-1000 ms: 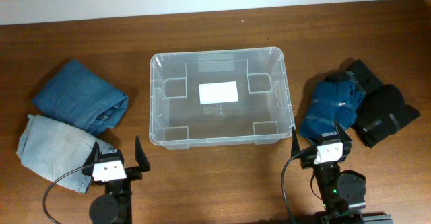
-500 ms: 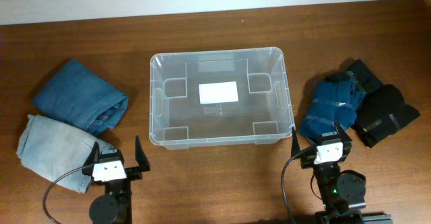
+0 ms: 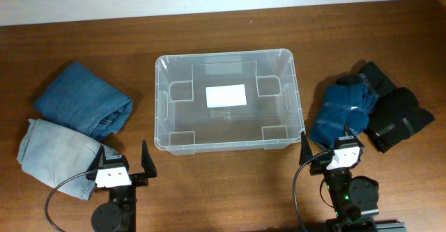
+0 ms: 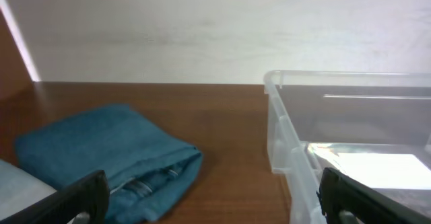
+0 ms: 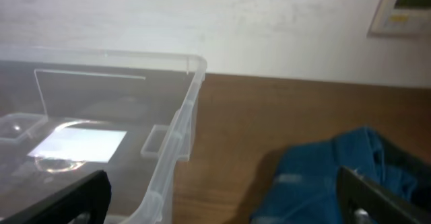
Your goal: Pack container
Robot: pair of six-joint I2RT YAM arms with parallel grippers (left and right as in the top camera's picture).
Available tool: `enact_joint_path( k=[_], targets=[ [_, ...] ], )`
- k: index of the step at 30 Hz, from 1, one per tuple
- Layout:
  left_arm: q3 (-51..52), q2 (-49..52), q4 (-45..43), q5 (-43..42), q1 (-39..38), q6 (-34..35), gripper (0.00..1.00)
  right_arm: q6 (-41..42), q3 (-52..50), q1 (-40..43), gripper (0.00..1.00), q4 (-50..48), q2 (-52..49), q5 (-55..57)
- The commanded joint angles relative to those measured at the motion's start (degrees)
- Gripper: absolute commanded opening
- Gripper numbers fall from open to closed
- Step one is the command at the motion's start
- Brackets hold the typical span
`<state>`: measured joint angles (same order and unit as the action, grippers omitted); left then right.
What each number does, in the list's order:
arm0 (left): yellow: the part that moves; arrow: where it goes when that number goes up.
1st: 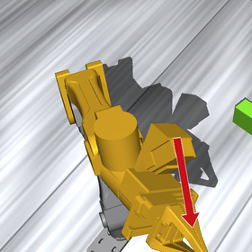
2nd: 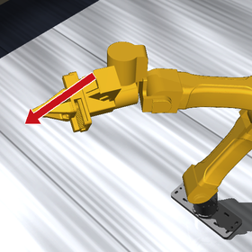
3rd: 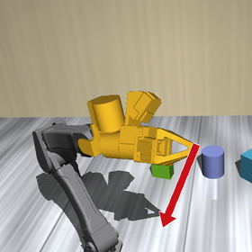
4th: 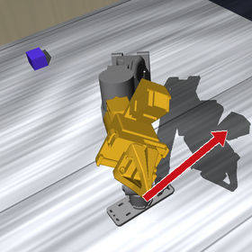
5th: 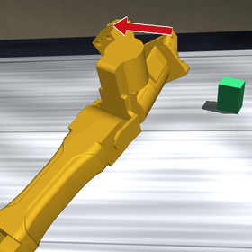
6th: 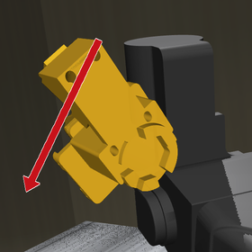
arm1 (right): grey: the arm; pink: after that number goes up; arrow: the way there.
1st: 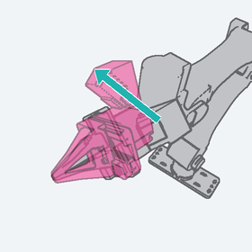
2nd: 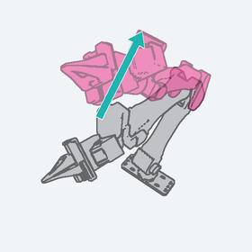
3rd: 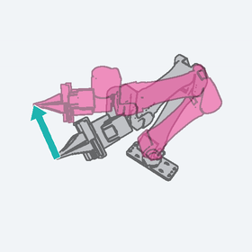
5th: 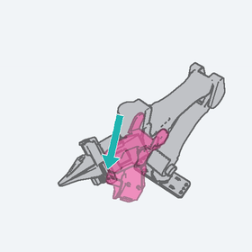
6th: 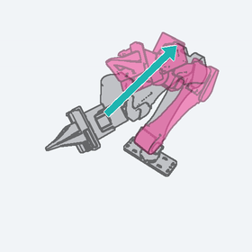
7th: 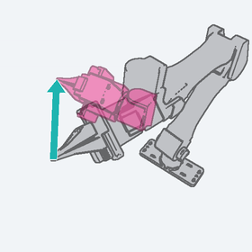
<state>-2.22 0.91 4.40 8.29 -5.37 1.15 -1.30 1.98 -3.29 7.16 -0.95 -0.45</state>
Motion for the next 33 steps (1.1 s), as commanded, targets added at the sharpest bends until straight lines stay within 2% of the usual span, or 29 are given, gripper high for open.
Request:
enact_joint_path(
  k=[1, 5, 11, 16, 20, 23, 27, 33],
  targets=[
    [-7.23, 2.67, 2.8, -1.84, 0.28, 1.84, 0.99, 4.2, 6.73, 0.35, 0.98, 5.11, -1.95, 1.84],
    [-17.62, 12.24, 6.47, 1.2, 0.28, 1.79, 0.99, 4.81, 18.14, 0.5, 0.98, 11.61, -10.03, 6.25],
    [-35.74, 33.92, 14.75, 1.57, 0.28, 1.79, 1.0, 4.79, 41.03, 3.32, 0.99, 26.38, -32.65, 5.55],
    [-49.64, 48.87, 26.71, 1.51, 0.28, 1.81, 0.99, 4.76, 59.78, 9.75, 0.99, 42.86, -52.48, -3.52],
    [-56.89, 56.15, 33.2, -0.48, 0.28, 1.84, 0.99, 4.61, 70.93, 17.79, 0.98, 54.25, -65.35, -4.46],
    [-58.6, 58.36, 34.45, -0.57, 0.28, 1.81, 0.99, 4.52, 72.35, 24.76, 0.98, 55.93, -71.01, -8.33],
    [-58.6, 58.88, 34.38, -0.55, 0.28, 1.84, 0.99, -0.28, 69.96, 32.72, 0.98, 55.43, -78.29, -16.22],
    [-58.6, 58.88, 32.96, -0.57, 0.28, 1.84, 0.99, -3.21, 68.3, 35.82, 0.98, 51.47, -92.26, -22.12]
  ],
)
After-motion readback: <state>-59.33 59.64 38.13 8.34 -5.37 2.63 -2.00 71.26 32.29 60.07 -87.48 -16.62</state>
